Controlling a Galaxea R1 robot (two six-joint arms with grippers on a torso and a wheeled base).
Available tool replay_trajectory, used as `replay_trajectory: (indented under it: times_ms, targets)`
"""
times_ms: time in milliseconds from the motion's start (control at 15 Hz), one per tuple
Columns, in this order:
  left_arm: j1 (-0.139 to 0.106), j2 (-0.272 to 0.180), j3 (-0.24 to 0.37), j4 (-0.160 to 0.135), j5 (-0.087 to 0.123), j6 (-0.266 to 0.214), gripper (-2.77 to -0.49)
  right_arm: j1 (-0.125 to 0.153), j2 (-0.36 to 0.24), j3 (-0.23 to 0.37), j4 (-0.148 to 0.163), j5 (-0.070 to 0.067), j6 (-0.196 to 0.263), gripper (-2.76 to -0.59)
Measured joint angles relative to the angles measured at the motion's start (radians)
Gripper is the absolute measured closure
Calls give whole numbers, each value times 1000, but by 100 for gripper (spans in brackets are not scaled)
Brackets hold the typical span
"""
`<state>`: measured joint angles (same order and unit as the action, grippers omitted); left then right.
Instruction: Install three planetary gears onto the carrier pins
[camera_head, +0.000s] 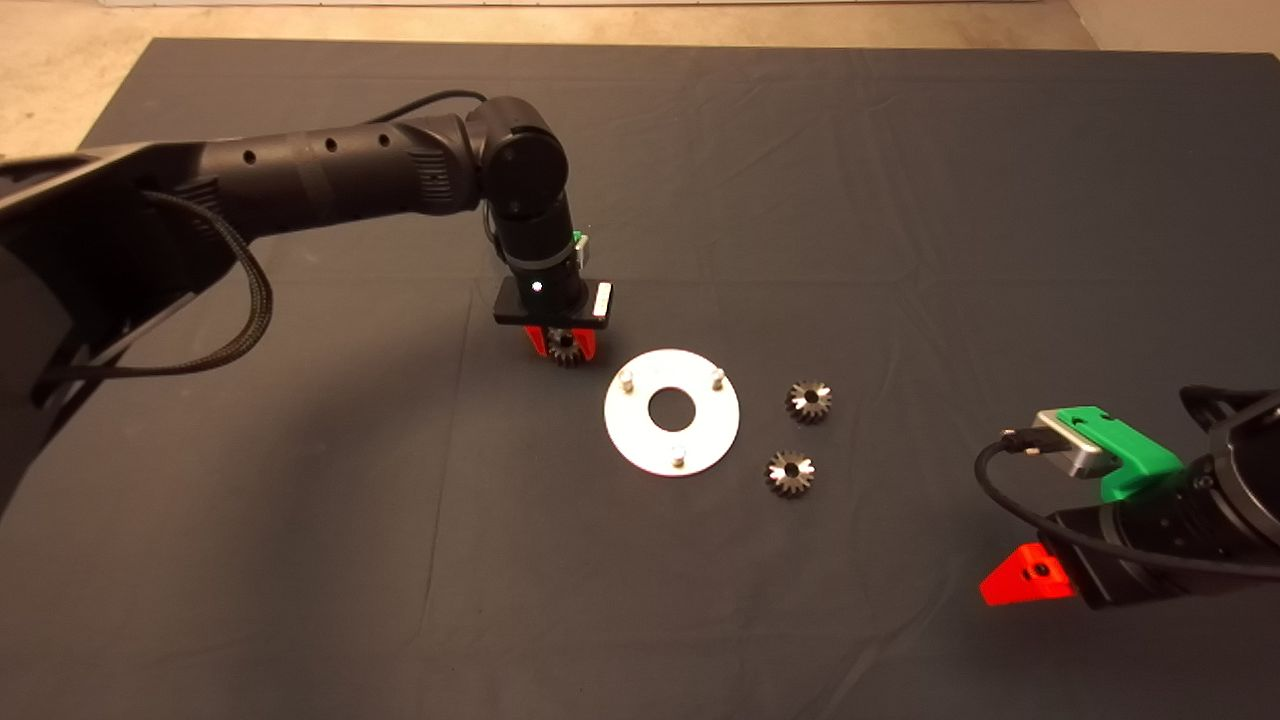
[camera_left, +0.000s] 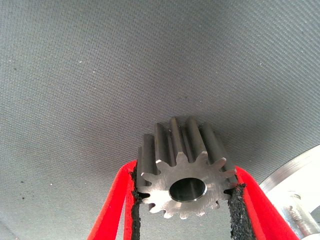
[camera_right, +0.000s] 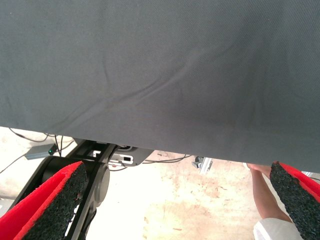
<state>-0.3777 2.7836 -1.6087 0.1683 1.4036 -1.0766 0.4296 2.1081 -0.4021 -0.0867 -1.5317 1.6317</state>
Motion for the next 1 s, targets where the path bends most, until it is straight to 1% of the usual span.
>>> replay_trajectory:
  times_ms: [200, 333, 400, 467, 533, 600, 667, 733, 800, 867, 933, 1000]
  targets:
    - [-1, -1, 0, 0, 1, 0, -89, 0, 0, 0, 0, 0, 0, -273]
    - [-6, -5, -5, 1, 15, -5, -88, 0, 0, 0, 0, 0, 0, -273]
    - [-11, -9, -9, 3, 30, -16, -88, 0, 0, 0, 0, 0, 0, -273]
    - [-21, -12, -11, 1, 52, -40, -88, 0, 0, 0, 0, 0, 0, -273]
    - [-38, -17, -13, 1, 77, -62, -88, 0, 0, 0, 0, 0, 0, -273]
    - [-59, -22, -15, 0, 92, -66, -88, 0, 0, 0, 0, 0, 0, -273]
    - [-77, -27, -17, -1, 100, -68, -88, 0, 0, 0, 0, 0, 0, -273]
    - [-86, -29, -20, -11, 100, -69, -88, 0, 0, 0, 0, 0, 0, -273]
    - [-85, -29, -20, -38, 100, -76, -88, 0, 0, 0, 0, 0, 0, -273]
    - [-81, -28, -19, -70, 101, -93, -88, 0, 0, 0, 0, 0, 0, -273]
    - [-79, -27, -16, -83, 101, -122, -88, 0, 0, 0, 0, 0, 0, -273]
    - [-81, -27, -5, -85, 100, -154, -88, 0, 0, 0, 0, 0, 0, -273]
